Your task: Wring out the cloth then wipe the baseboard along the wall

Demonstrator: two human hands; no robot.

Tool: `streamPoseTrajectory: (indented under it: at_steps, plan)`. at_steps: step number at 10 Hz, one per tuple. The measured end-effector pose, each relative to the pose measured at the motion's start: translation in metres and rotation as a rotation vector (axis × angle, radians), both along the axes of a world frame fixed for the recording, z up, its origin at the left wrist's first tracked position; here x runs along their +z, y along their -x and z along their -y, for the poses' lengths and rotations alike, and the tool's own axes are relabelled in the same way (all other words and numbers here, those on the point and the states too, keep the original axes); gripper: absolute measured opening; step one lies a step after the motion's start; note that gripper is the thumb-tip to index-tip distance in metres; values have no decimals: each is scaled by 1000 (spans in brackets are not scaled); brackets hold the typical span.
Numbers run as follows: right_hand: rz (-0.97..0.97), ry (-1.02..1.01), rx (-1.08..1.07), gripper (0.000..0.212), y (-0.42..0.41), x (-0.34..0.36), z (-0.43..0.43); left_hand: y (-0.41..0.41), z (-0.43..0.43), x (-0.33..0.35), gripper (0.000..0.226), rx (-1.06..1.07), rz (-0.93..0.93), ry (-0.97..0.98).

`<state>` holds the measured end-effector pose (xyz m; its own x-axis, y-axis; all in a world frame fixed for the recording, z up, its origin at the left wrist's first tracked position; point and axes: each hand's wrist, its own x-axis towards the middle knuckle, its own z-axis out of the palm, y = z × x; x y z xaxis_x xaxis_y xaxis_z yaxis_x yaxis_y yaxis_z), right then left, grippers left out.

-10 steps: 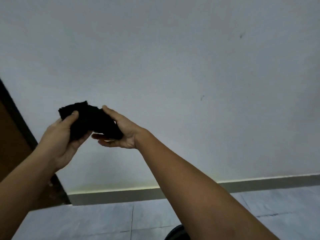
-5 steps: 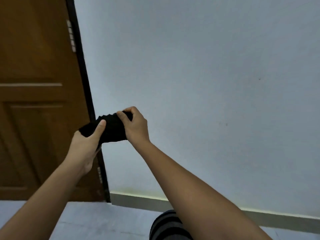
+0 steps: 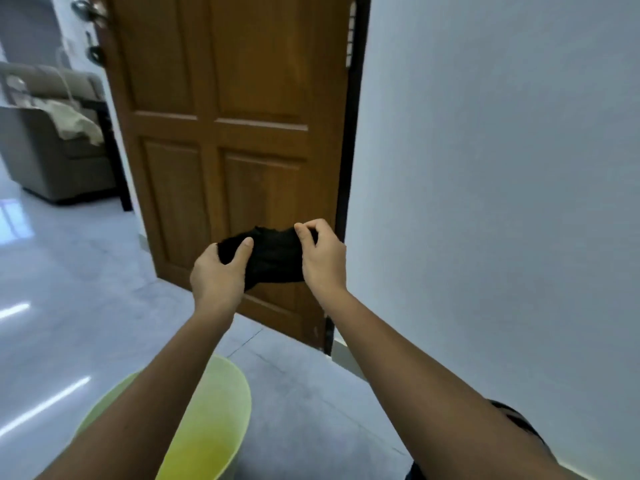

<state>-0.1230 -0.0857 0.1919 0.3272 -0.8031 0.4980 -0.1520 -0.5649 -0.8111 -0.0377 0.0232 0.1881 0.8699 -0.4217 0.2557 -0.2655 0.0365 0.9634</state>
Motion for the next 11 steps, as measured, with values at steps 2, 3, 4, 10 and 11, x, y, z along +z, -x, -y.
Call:
streamPoseTrajectory:
  at_steps: [2, 3, 4, 10, 11]
  plan:
    - [-142, -86, 39, 26, -39, -65, -14, -41, -19, -69, 39, 113, -44, -169]
    - [-215, -152, 31, 28, -47, -100, -11, -47, -16, -103, 43, 151, -62, -260]
    - [-263, -217, 36, 27, -49, -131, -8, -49, -12, -131, 46, 165, -102, -329]
    - [-649, -606, 247, 30, -56, -269, -8, -40, -1, -281, 48, 87, -337, -773]
    - [-727, -671, 301, 29, -60, -269, 0, -40, -2, -276, 30, 281, -126, -636]
